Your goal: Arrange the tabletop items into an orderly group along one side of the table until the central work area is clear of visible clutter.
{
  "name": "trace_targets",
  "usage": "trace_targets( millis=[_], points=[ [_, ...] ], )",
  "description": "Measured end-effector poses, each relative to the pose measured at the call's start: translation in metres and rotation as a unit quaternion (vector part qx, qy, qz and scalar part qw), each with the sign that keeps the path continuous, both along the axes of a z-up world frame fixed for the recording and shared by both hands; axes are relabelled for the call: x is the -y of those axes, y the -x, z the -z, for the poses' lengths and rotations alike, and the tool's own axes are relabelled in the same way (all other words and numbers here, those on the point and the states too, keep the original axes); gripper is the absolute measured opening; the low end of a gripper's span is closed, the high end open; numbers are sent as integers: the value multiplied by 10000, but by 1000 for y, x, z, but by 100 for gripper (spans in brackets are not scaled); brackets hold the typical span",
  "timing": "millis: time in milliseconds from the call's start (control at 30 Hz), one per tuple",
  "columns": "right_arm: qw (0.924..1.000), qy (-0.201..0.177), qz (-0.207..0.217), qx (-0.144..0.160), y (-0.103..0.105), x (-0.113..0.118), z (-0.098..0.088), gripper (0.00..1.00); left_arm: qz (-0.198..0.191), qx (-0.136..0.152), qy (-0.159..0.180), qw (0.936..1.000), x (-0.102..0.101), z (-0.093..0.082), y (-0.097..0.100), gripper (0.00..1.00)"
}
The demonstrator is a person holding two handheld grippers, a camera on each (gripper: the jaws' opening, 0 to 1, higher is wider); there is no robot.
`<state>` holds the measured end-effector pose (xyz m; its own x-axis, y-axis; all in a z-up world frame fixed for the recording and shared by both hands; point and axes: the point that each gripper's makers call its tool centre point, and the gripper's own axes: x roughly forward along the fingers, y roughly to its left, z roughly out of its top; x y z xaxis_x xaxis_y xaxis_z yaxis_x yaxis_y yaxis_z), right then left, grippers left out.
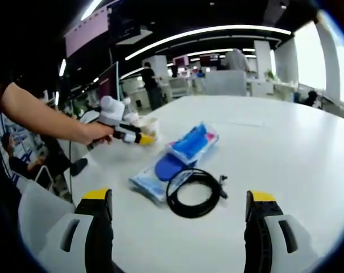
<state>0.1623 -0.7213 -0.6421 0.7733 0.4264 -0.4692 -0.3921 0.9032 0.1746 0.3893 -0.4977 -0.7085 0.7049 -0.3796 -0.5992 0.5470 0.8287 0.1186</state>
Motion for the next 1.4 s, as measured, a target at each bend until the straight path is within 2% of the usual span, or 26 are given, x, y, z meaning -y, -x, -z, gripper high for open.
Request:
trace_targets(
  millis=[467, 833, 1100, 1267, 1400],
  points=[
    [10000, 15, -60, 59, -1, -6, -6, 95, 158, -11, -59, 9999, 3, -1, 10, 58],
    [9998, 56, -82, 147, -1, -10, -14, 95, 62, -53, 12, 10000, -1, -6, 17, 60],
    [9996, 117, -180, 189, 1, -17, -19, 95, 83, -39, 109, 9999, 1, -12, 30, 63],
    [9994, 162, -212, 216, 2, -19, -23, 95, 158, -111, 88, 9998, 2, -10, 40, 69],
    [9993, 168, -235, 251, 3, -21, -26, 95, 173, -103, 125, 9997, 1, -15, 47, 71]
  ],
)
